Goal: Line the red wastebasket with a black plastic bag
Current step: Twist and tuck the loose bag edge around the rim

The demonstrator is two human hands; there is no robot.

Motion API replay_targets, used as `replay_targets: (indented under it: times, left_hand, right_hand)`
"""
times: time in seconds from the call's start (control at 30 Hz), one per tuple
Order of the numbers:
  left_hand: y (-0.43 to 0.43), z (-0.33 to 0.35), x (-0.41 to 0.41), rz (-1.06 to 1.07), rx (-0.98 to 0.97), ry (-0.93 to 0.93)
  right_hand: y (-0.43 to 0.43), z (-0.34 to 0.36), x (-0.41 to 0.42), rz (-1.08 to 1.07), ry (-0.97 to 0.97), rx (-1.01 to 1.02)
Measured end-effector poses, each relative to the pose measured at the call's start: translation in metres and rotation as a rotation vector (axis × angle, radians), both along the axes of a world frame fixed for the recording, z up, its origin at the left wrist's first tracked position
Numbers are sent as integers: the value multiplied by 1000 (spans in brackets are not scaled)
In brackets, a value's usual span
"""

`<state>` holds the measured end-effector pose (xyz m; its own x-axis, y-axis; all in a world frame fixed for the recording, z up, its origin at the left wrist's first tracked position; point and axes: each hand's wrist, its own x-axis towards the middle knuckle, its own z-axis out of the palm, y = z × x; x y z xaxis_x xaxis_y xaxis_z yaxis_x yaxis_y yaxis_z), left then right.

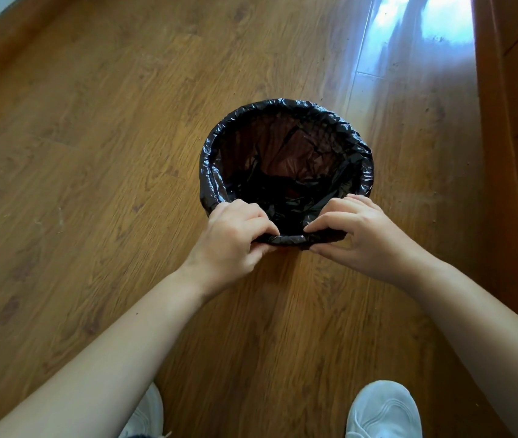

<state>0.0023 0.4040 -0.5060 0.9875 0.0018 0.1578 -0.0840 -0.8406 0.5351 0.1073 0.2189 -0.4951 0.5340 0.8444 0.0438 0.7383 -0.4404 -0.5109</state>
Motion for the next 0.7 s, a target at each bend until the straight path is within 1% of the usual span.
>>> replay_targets:
  times: [0.1, 0.3, 0.47, 0.6, 0.7]
  left_hand:
    - [0, 1, -1, 10, -12, -13]
    - [-9, 1, -2, 18, 19, -36]
    - [-10, -1, -1, 31, 18, -56]
    - [-7, -2, -3, 48, -1, -45]
    - [-3, -2, -3, 57, -6, -47]
  right_hand:
    - [5, -4, -5, -28, -17, 17]
    - [18, -12, -18, -106, -64, 133]
    - [19, -11, -20, -95, -108, 88]
    - [6, -4, -14, -74, -63, 52]
    - [-3, -2, -8, -62, -78, 21]
